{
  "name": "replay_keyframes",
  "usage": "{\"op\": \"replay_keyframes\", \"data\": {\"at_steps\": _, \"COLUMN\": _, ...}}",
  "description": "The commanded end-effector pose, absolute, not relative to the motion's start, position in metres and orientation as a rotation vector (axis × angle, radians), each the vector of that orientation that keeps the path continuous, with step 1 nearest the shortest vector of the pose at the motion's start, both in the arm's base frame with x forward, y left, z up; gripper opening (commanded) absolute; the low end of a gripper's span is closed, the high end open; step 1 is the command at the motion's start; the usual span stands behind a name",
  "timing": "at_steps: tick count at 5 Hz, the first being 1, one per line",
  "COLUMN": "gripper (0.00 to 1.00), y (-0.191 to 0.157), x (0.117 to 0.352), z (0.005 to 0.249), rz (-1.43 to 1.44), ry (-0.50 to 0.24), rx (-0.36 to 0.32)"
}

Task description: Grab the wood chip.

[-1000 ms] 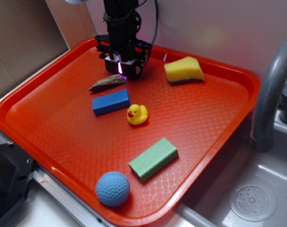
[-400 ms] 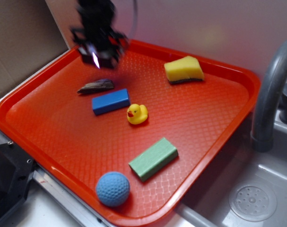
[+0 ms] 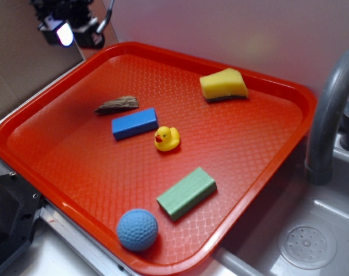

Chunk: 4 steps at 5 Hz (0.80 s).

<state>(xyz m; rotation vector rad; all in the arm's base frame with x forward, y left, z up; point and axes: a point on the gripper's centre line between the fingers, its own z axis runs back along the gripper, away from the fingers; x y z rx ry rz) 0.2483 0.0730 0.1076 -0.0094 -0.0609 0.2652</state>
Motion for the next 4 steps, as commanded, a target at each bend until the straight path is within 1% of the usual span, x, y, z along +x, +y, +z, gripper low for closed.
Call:
{"op": "replay_keyframes", "data": {"at_steps": 1, "gripper": 1.0, "y": 0.077, "x": 0.235, "z": 0.076, "rz": 0.058, "ry": -0.035, "rx": 0.104}}
{"op": "replay_keyframes", "data": {"at_steps": 2, "gripper": 1.0, "y": 0.068, "x": 0.228, "z": 0.068, "rz": -0.036, "ry": -0.036, "rx": 0.13}}
{"op": "replay_keyframes", "data": {"at_steps": 3, "gripper": 1.0, "y": 0.056, "x": 0.225, "z": 0.058, "rz": -0.216, "ry": -0.039, "rx": 0.184}}
{"op": "replay_keyframes", "data": {"at_steps": 4, "gripper": 1.0, "y": 0.048, "x": 0.239, "z": 0.053, "rz": -0.467, "ry": -0.056, "rx": 0.273}}
